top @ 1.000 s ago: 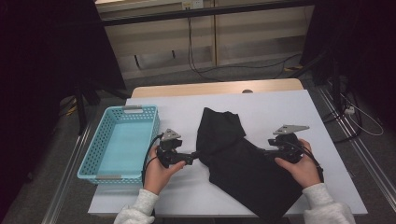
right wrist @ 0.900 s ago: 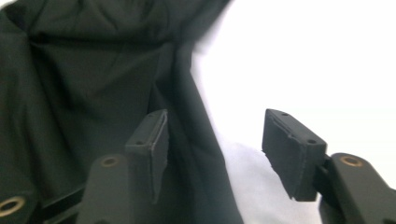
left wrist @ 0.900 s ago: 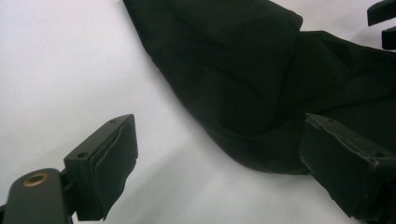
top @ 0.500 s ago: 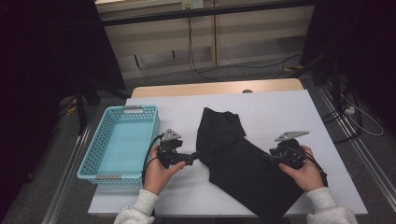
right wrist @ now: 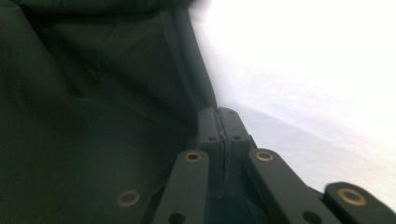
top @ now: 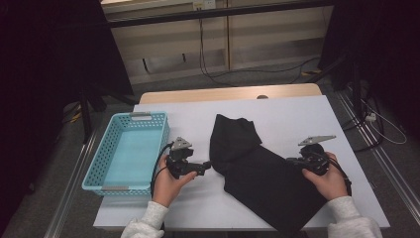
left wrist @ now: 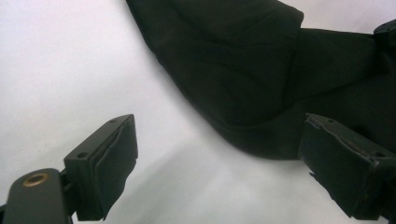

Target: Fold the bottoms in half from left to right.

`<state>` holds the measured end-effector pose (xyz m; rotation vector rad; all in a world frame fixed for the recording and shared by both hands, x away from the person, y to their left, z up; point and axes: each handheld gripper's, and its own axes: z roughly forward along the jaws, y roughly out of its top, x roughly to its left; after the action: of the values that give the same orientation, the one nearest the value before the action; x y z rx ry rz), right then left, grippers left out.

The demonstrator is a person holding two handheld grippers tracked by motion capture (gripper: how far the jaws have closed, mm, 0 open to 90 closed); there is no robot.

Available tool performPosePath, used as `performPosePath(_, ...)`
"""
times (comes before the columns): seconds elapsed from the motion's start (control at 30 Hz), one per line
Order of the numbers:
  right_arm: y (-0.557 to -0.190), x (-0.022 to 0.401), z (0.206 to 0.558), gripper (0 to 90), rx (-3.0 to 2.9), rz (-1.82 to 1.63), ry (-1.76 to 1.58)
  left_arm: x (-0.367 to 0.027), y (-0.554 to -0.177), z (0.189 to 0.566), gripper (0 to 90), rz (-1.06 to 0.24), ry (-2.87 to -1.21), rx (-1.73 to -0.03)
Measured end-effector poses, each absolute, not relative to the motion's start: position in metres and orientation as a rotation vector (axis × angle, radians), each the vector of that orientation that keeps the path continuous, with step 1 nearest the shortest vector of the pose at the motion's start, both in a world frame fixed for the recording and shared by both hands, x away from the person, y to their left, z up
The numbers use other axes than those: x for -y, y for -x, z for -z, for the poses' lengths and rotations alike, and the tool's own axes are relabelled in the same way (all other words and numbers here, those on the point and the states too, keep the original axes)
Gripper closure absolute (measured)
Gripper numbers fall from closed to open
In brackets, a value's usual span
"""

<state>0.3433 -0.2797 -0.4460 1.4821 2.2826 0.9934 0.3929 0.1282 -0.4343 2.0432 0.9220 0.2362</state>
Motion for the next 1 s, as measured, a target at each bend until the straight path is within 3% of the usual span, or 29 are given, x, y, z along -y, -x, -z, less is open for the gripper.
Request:
performPosePath(0.63, -0.345, 0.284, 0.449, 89.3, -2.294, -0.944, -1.467, -0.104, -0.447, 0.447, 14.0, -0.252, -2.011, -1.05)
performPosePath(1.0, -0.343, 0.282, 0.449, 89.1, -2.303, -0.948, -1.456, -0.087, -0.466, 0.453, 36.3, -0.221, -2.003, -1.09)
